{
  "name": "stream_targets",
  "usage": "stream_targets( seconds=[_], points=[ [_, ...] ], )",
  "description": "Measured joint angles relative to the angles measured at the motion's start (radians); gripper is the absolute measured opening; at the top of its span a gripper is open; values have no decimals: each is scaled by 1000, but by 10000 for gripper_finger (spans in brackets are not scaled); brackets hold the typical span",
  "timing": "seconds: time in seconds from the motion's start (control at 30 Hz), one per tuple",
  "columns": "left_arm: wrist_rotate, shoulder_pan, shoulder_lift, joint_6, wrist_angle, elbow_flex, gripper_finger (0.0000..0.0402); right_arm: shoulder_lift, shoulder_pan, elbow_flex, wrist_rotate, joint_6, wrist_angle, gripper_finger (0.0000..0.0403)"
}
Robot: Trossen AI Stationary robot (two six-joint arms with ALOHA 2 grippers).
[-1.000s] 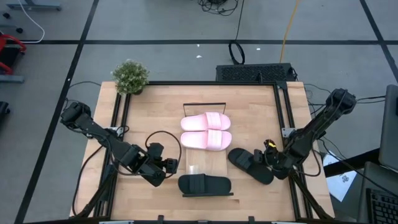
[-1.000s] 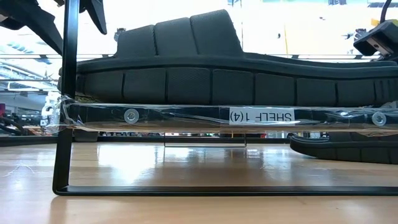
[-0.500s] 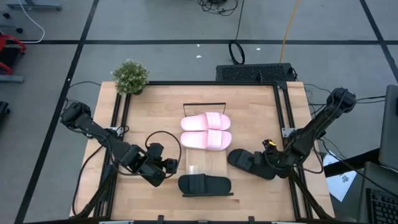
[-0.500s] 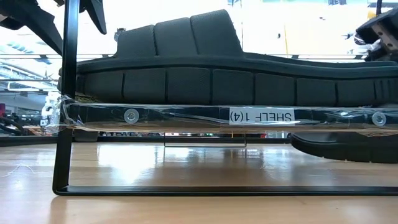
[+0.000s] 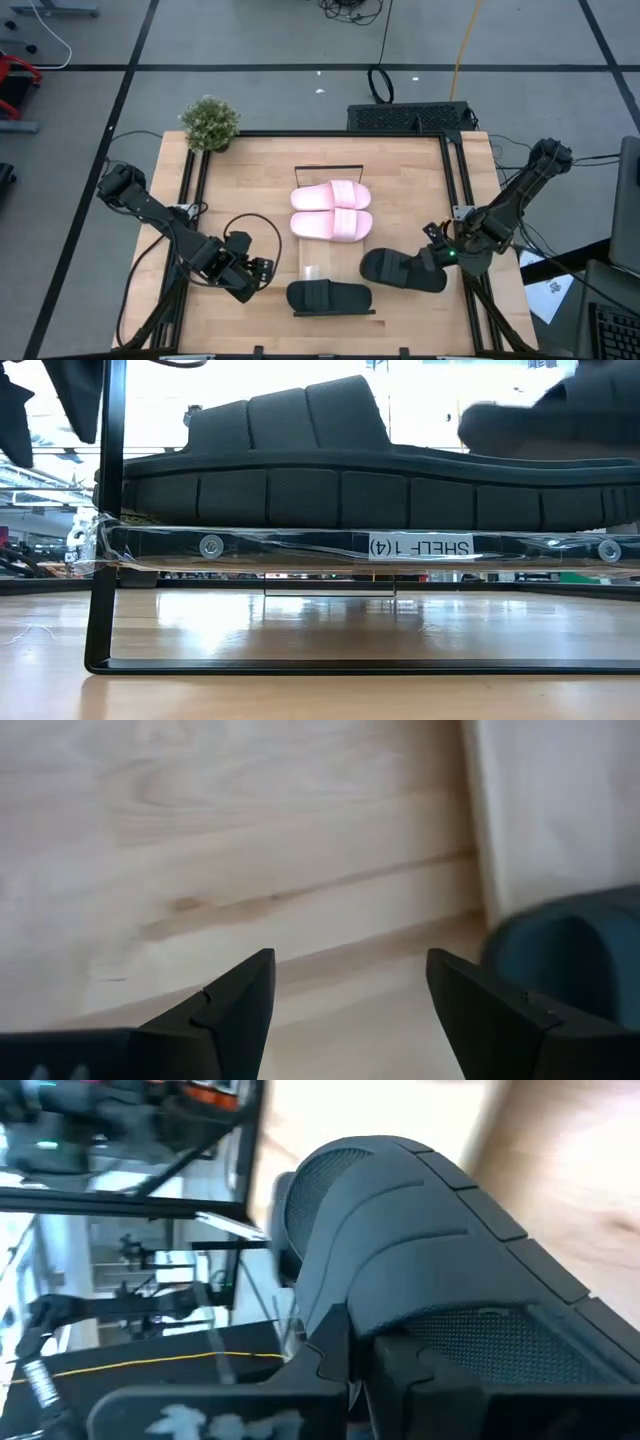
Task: Pick and place slides into the shelf
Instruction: Put the black slide on the shelf
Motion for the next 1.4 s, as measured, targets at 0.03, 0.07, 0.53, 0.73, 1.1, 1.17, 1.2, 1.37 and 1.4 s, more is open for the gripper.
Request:
stream_targets(
  seconds=[0.03, 0.07, 0.53, 0.73, 1.1, 1.17, 1.2, 1.37, 1.4],
  points=[
    [0, -2, 0, -8, -17, 0, 255, 0, -10, 15, -2, -16, 2, 2],
    [0, -6, 0, -15, -30, 0, 255, 0, -23, 29, -4, -32, 3, 2],
    [11, -8, 0, -25, -78, 0, 255, 194, -505, 225, -554, -473, 98, 1],
    [11, -8, 0, -24, -79, 0, 255, 390, -651, 348, -755, -655, 108, 1],
    [52, -8, 0, -25, -121, 0, 255, 657, -702, 442, -878, -693, 307, 0],
    [55, -8, 0, -26, -138, 0, 255, 676, -702, 442, -865, -677, 316, 0],
    [60, -8, 0, -27, -145, 0, 255, 681, -702, 442, -863, -673, 323, 0],
    [60, -8, 0, -33, -165, 0, 255, 690, -702, 443, -807, -651, 332, 0],
    [60, -8, 0, -33, -165, 0, 255, 690, -703, 443, -792, -648, 332, 0]
  ],
)
